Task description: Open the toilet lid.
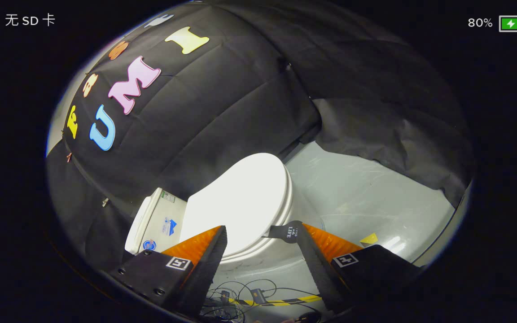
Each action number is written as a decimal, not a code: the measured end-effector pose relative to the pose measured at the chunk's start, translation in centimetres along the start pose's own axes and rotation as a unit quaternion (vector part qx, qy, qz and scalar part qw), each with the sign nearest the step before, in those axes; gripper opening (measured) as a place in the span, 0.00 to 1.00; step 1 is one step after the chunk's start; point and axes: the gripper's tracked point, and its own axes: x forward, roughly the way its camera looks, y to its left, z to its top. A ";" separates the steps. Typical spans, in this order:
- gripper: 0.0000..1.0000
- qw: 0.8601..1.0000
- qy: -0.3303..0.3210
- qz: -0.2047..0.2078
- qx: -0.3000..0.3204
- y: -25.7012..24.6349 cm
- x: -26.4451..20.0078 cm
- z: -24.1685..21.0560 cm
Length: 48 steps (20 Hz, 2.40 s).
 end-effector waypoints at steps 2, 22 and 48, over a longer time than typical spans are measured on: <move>0.99 1.000 0.021 -0.001 0.020 -1.7 1.4 -0.7; 0.10 0.979 0.124 0.056 0.152 -3.1 6.6 -3.7; 0.06 0.978 -0.066 -0.082 -0.182 25.9 -4.9 4.4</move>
